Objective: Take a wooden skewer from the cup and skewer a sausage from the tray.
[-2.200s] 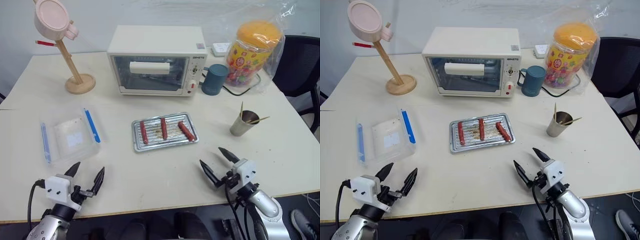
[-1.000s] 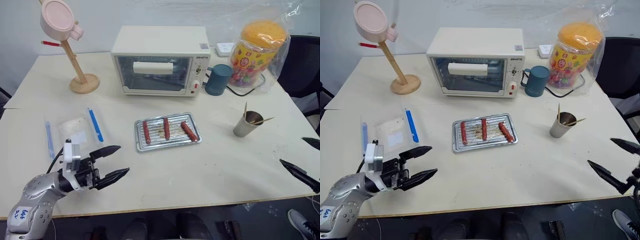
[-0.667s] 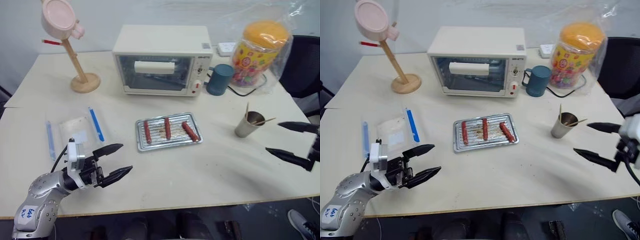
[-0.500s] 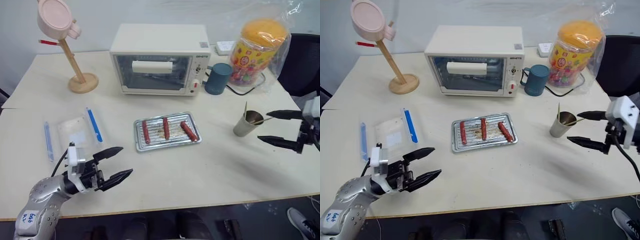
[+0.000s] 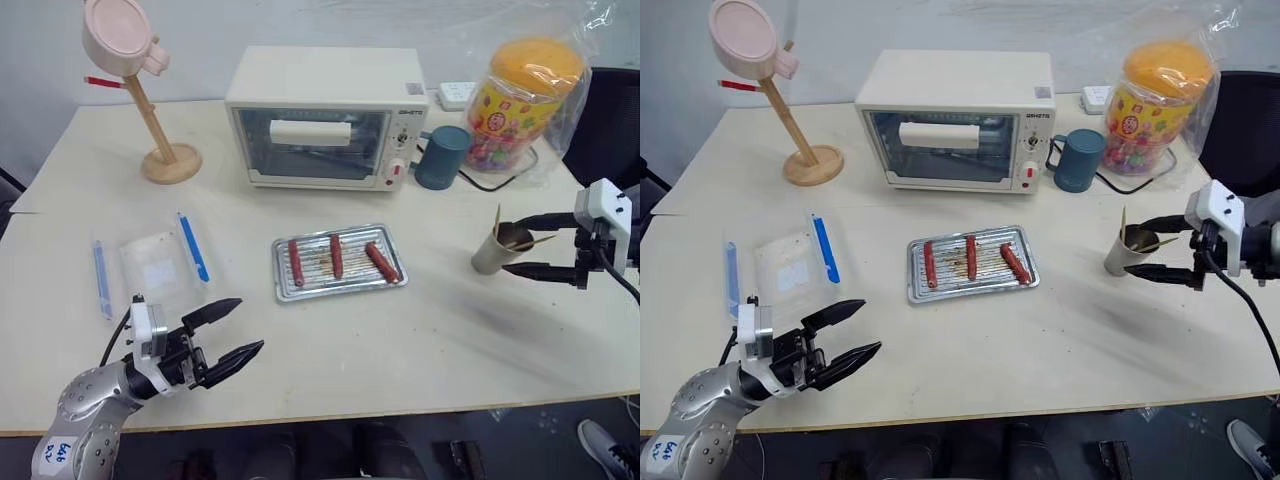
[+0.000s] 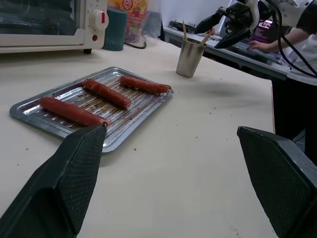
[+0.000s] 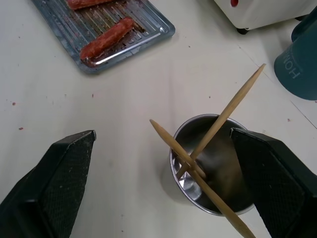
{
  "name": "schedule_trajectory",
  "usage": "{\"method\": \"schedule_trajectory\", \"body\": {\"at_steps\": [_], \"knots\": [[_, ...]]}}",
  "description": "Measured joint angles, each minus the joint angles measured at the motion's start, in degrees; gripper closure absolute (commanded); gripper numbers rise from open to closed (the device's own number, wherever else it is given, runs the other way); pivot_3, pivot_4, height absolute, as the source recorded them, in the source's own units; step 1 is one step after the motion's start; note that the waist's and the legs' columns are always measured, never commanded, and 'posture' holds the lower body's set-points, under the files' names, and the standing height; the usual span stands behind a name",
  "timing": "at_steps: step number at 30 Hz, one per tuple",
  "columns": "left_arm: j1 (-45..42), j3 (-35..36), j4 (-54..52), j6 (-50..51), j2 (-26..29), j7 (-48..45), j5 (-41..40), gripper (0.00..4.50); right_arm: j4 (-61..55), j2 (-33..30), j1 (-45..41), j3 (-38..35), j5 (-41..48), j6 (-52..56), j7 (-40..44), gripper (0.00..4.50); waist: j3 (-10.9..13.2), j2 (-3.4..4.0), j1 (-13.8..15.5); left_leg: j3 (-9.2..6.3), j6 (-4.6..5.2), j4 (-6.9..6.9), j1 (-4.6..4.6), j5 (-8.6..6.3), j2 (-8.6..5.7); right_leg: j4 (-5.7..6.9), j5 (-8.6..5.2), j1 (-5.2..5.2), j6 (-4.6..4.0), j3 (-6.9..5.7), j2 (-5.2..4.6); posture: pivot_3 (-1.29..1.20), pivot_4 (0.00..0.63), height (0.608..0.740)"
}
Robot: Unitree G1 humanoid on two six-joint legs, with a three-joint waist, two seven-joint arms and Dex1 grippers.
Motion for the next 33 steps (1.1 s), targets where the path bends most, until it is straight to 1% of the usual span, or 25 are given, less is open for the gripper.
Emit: {"method": "schedule_trajectory", "body": {"at_steps": [2, 3, 4, 10, 18, 27, 33], "knots": [[-0.01, -0.04, -0.02, -0.15, -0.04, 0.12, 0.13, 0.00, 0.01, 0.22, -0.43, 0.07, -0.25, 0.03, 0.00, 0.34, 0.00, 0.00, 0.00, 0.00, 0.00, -0.01, 0.00, 0.00, 0.00, 0.00, 0.00, 0.00, 0.00, 0.00, 0.00, 0.00, 0.150, 0.740], [-0.01, -0.06, -0.03, -0.19, -0.09, 0.27, 0.24, 0.00, 0.25, 0.32, -0.75, 0.26, -0.63, -0.24, 0.00, 0.43, 0.00, 0.00, 0.00, 0.00, 0.00, -0.01, 0.00, 0.00, 0.00, 0.00, 0.00, -0.01, 0.00, 0.00, 0.00, 0.00, 0.150, 0.740], [-0.04, -0.11, -0.06, -0.20, -0.14, 0.41, 0.37, 0.00, 0.37, 0.41, -1.08, 0.45, -0.88, -0.34, 0.00, 0.76, 0.00, 0.00, 0.00, 0.00, 0.00, -0.01, 0.00, 0.00, 0.00, 0.00, 0.00, -0.01, 0.00, 0.00, 0.00, 0.00, 0.150, 0.740], [-0.89, -1.32, -1.32, -0.06, -0.52, 2.16, 1.01, 0.00, 0.38, 0.43, -1.91, 0.90, -1.70, -0.27, 0.38, 2.27, 0.00, 0.00, 0.00, 0.00, 0.00, -0.01, 0.00, 0.00, 0.00, 0.00, 0.00, -0.01, 0.00, 0.00, 0.00, 0.00, 0.150, 0.740], [-2.20, -2.31, -1.87, 0.67, -0.53, 4.23, 1.24, 0.00, 1.48, 0.53, -2.59, 1.17, -2.46, -0.74, 0.45, 4.42, 0.00, 0.00, 0.00, 0.00, 0.00, 0.00, 0.00, 0.00, 0.00, 0.01, 0.00, -0.01, 0.00, 0.00, 0.00, 0.00, 0.150, 0.740], [-0.99, -2.37, -3.46, 1.27, -0.52, 5.21, 1.35, 0.00, 2.50, 0.51, -5.06, 1.12, -2.40, -1.28, 1.88, 4.47, 0.00, 0.03, -0.11, 0.01, -0.01, -0.01, 0.00, 0.00, 0.00, 0.02, 0.00, -0.03, 0.00, 0.01, 0.01, 0.00, 0.150, 0.740], [-2.48, -2.63, -2.78, 0.50, -1.24, 5.29, 1.95, 0.00, 2.49, -1.10, -7.29, 0.94, -1.67, 1.47, 3.11, 4.47, 0.02, 0.05, 0.17, -0.01, -0.02, 0.00, -0.01, 0.01, -0.01, 0.02, 0.00, -0.02, 0.00, -0.01, -0.01, 0.00, 0.150, 0.740]]}}
